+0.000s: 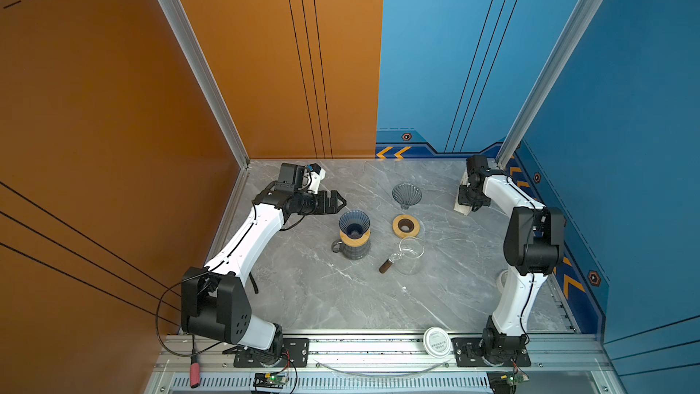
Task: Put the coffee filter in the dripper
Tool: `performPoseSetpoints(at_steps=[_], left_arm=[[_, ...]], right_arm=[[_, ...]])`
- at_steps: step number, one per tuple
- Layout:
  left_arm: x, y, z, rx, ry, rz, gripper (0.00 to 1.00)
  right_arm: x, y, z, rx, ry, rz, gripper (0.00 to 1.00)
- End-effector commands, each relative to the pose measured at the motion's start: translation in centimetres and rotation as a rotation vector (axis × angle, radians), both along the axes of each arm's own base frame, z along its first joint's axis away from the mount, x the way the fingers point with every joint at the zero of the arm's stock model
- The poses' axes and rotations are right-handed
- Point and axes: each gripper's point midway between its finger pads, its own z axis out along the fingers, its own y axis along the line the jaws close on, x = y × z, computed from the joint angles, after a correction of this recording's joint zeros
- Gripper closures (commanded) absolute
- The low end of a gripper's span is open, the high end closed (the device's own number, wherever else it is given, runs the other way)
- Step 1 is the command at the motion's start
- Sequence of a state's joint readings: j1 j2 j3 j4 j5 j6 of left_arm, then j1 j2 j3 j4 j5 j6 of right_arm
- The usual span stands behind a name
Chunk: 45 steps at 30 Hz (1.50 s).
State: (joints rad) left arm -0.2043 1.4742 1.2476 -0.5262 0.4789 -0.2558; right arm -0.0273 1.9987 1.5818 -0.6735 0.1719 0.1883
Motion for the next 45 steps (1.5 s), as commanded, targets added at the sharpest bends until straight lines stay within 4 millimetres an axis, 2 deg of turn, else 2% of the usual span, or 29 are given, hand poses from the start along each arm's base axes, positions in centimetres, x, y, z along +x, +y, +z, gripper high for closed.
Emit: performPoseSetpoints(at_steps=[1, 8, 11, 18, 21, 25, 31, 45], left_arm=[[0.0, -0.4, 0.4, -0.008, -0.005, -0.011, 0.02], [0.0, -0.4, 0.5, -0.008, -0.007, -0.01, 0.02], [0.1, -0.5, 0.4, -0.009, -0.004, -0.012, 0.02], [0.0, -0.7, 0.9, -0.009, -0.021, -0.025, 0.02], [-0.1, -0.9, 1.4, -0.003, -0.044, -0.046, 0.02], [-0.5, -1.5, 2.1, 0.004, -0.082, -0.094, 0.02], [-0.9, -2.0, 3.1, 0.017, -0.124, -0.124, 0.02], [-0.9, -2.1, 3.0, 0.029, -0.121, -0.119, 0.02]], right_arm=[[-1.1, -0.3, 0.9, 0.046, -0.003, -0.042, 0.89], [-1.5, 0.3, 1.7, 0.088, -0.023, -0.035, 0.76], [-1.9, 0.4, 2.2, 0.094, -0.033, -0.04, 0.74], [-3.2, 0.2, 2.7, 0.118, -0.056, -0.059, 0.74], [-3.5, -0.1, 1.9, 0.158, -0.064, -0.077, 0.76], [-3.2, -0.3, 1.0, 0.219, -0.079, -0.09, 0.76], [-2.4, -0.5, 0.6, 0.234, -0.096, -0.095, 0.77], [-1.0, -1.2, -0.5, 0.246, -0.093, -0.114, 0.82]])
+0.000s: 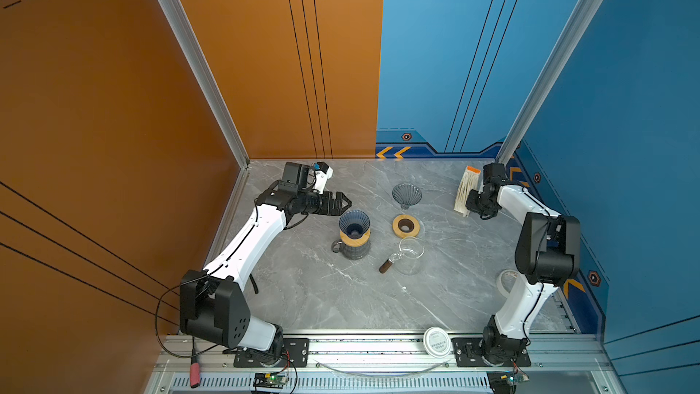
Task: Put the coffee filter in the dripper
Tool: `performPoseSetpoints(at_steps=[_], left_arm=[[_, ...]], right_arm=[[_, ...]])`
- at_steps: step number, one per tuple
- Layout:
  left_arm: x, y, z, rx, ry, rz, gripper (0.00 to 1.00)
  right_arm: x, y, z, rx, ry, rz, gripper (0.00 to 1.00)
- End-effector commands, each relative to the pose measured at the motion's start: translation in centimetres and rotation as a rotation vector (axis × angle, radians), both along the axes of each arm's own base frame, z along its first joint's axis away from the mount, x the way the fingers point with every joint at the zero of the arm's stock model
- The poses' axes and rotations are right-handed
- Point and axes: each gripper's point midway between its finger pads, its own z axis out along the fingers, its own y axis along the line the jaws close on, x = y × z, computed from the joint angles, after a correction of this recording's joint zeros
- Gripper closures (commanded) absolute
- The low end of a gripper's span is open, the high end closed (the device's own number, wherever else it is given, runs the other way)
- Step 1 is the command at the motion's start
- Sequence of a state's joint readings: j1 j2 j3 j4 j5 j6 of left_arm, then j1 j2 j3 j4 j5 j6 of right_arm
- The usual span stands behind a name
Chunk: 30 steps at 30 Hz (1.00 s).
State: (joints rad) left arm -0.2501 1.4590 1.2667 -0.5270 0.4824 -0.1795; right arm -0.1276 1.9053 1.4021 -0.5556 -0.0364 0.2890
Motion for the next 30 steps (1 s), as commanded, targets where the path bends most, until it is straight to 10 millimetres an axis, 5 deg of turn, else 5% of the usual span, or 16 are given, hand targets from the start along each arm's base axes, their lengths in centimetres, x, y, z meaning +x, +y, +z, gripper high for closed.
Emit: performPoseSetpoints(at_steps=[1, 16, 21, 30], left_arm=[[-0.2, -0.4, 1.7, 0.0, -0.044, -0.023, 0.02], [0.0, -0.7, 1.5, 0.011, -0.03, -0.022, 0.02], [0.0, -0.9, 1.5, 0.012, -0.028, -0.024, 0.02], [0.0, -1.0, 1.4, 0.015, -0.027, -0.026, 0.02]], right_arm=[[1.3, -0.2, 0.7, 0.018, -0.035, -0.009, 0.82], [2.0, -0.6, 0.2, 0.002, -0.03, -0.014, 0.92], [1.7, -0.7, 0.7, -0.006, -0.037, -0.013, 1.0], [0.7, -0.4, 2.4, -0.008, -0.066, -0.017, 1.0]])
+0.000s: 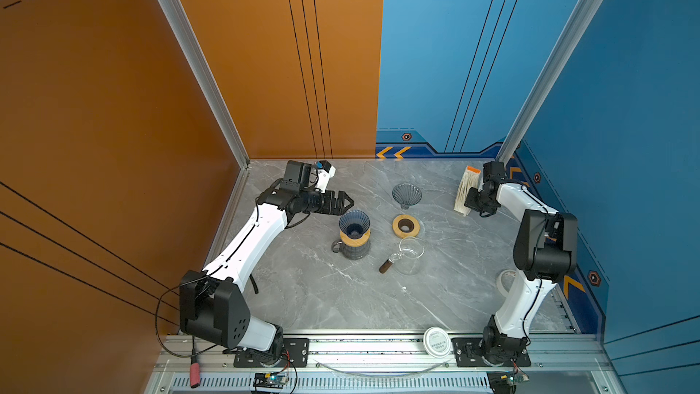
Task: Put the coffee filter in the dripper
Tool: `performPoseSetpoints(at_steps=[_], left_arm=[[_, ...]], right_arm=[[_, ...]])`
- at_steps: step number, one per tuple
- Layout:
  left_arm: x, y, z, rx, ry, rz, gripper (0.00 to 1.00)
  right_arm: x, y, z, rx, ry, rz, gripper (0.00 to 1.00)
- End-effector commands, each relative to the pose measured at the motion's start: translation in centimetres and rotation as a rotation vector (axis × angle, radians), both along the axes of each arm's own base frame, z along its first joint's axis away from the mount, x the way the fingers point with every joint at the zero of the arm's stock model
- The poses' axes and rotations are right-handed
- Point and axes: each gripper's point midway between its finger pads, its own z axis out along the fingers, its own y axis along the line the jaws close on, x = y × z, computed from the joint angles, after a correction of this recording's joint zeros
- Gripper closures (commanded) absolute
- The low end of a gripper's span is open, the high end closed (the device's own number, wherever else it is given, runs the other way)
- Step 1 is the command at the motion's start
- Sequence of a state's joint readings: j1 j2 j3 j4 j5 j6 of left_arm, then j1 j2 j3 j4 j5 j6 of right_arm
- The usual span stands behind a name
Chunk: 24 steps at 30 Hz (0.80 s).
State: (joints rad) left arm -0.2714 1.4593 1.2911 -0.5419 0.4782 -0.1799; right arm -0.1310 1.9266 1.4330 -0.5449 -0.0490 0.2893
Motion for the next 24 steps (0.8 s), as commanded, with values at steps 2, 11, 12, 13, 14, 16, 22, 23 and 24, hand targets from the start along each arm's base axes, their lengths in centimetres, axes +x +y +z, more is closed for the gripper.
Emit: performPoseSetpoints(at_steps=[2, 11, 12, 13, 14, 16, 22, 23, 24], left_arm=[[0.2, -0.3, 0.5, 0.015, -0.016, -0.009, 0.02], [0.2, -0.3, 0.4, 0.016, -0.012, -0.013, 0.02], [0.2, -0.4, 0.4, 0.015, -0.012, -0.015, 0.02], [0.2, -0.3, 0.4, 0.015, -0.013, -0.013, 0.02], [0.2, -0.4, 0.4, 0.015, -0.013, -0.015, 0.02], [0.2, -0.5, 0.5, 0.015, -0.013, -0.016, 0.02], [0.3, -0.6, 0.5, 0.014, -0.012, -0.017, 0.02], [0.3, -0.6, 0.4, 0.014, -0.011, -0.018, 0.02], [0.3, -0.7, 0.4, 0.015, -0.01, -0.019, 0.02]], right_arm=[[-0.7, -0.1, 2.3, -0.01, -0.047, -0.018, 1.0], [-1.8, 0.1, 2.7, -0.016, -0.043, -0.021, 0.97], [-1.7, -0.1, 2.7, -0.022, -0.042, -0.025, 0.93], [-1.5, -0.2, 2.5, -0.025, -0.04, -0.028, 0.87], [-1.4, -0.3, 2.5, -0.022, -0.039, -0.027, 0.84], [-0.9, -0.4, 2.2, -0.017, -0.037, -0.029, 0.81], [0.7, -0.3, 1.1, -0.001, -0.037, -0.031, 0.82], [0.9, -0.2, 1.0, 0.002, -0.035, -0.03, 0.83], [1.1, -0.2, 0.8, 0.003, -0.034, -0.031, 0.83]])
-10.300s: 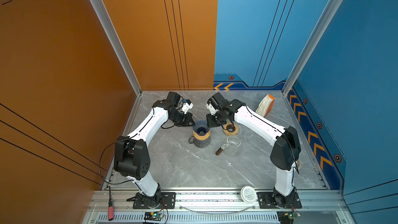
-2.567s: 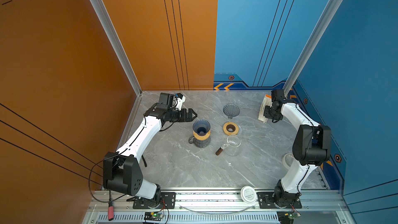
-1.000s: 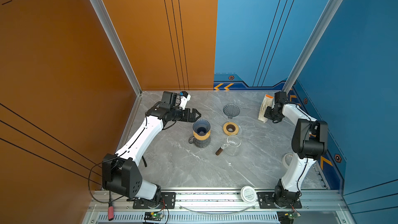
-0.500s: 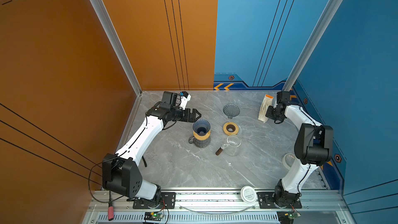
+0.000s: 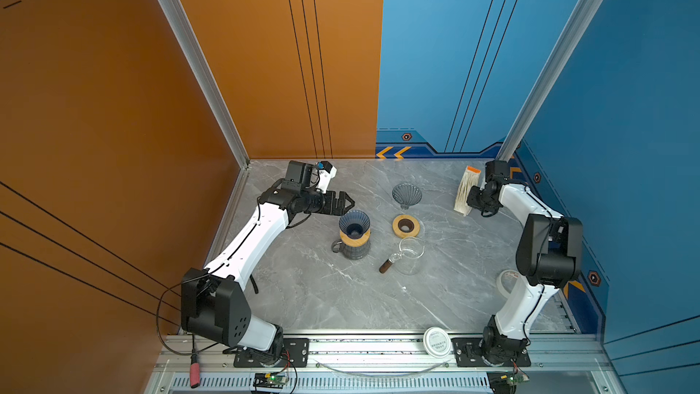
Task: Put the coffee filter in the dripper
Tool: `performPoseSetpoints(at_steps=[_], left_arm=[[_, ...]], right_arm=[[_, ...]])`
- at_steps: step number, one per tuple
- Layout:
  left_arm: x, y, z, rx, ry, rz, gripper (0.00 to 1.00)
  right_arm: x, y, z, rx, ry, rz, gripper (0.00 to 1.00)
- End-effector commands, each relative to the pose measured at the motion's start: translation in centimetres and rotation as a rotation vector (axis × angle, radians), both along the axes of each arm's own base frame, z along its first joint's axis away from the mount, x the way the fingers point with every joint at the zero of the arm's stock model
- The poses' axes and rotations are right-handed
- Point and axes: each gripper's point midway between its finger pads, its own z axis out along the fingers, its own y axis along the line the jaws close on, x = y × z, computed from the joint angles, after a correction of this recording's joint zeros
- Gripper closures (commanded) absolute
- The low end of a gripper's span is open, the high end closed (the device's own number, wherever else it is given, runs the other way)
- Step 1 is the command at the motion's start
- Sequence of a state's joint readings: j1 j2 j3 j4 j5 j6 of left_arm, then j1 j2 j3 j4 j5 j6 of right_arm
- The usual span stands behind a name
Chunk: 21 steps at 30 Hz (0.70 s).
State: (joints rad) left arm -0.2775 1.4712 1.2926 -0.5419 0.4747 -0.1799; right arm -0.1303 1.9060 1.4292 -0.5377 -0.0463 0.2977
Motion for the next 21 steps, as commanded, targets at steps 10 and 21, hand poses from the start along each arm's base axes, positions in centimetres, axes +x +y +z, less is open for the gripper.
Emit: performPoseSetpoints(at_steps=[10, 21], left_arm=[[0.67, -0.73, 1.02, 0.013, -0.029, -0.023, 0.02], [0.74, -1.0, 1.04, 0.015, -0.031, -0.029, 0.02]], right_arm=[[1.69, -0.5, -0.59, -0.006, -0.009, -0.025, 0.91], [1.5, -0.36, -0.06, -0.011, -0.018, -0.019, 1.0]])
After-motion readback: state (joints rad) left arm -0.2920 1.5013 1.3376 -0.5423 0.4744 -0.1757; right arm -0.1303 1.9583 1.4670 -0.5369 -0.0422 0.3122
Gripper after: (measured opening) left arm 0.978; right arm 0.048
